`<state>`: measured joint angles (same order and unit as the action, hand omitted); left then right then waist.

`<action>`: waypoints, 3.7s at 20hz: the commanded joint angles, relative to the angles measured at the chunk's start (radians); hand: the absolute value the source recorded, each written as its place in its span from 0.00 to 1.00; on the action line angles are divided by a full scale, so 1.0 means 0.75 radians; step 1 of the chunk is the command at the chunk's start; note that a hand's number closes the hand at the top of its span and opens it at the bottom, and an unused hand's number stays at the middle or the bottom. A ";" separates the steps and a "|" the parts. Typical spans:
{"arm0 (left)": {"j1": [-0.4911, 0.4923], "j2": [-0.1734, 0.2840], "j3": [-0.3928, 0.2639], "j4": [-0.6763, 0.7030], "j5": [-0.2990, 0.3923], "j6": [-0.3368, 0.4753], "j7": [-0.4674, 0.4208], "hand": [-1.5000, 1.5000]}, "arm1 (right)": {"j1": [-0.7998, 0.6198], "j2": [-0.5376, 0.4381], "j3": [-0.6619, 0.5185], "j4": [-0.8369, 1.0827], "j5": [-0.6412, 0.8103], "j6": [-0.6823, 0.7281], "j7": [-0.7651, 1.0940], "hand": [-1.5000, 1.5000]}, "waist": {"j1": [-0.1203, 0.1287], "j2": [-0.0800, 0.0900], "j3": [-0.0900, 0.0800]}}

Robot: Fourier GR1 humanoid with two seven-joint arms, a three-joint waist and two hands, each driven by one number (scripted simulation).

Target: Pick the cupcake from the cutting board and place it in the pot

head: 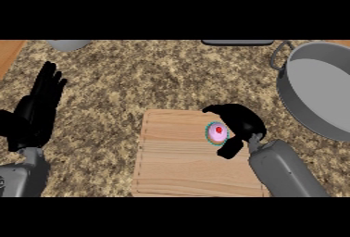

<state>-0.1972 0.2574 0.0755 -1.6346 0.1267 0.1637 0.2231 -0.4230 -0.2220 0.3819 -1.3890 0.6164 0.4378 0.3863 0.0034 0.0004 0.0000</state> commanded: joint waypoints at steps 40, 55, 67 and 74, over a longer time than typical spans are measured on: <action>0.093 -0.020 0.043 -0.089 -0.023 -0.033 0.033 0.50 | 1.135 -0.852 -1.080 -0.776 -1.074 -0.271 -1.295 1.00 | -0.035 -0.006 -0.001; -0.037 -0.020 0.064 0.018 -0.031 -0.070 0.013 0.50 | 0.464 -0.993 -0.988 -0.013 -1.087 -0.035 -1.121 1.00 | 0.033 0.007 0.001; -0.073 -0.067 0.013 -0.013 -0.057 -0.042 0.058 0.50 | 0.109 -0.845 -0.771 0.459 -0.427 -0.622 -1.367 1.00 | 0.065 0.015 0.003; -0.076 -0.060 0.047 0.043 -0.035 -0.076 0.002 0.50 | -0.279 -0.750 -0.657 0.967 -0.279 -0.597 -1.450 1.00 | 0.059 0.016 0.002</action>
<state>-0.2488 0.2041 0.0948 -1.6107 0.0823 0.1241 0.2287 -0.4911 -0.8063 -0.1490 -0.8431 0.3521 -0.0357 -0.6914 0.0459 0.0126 0.0021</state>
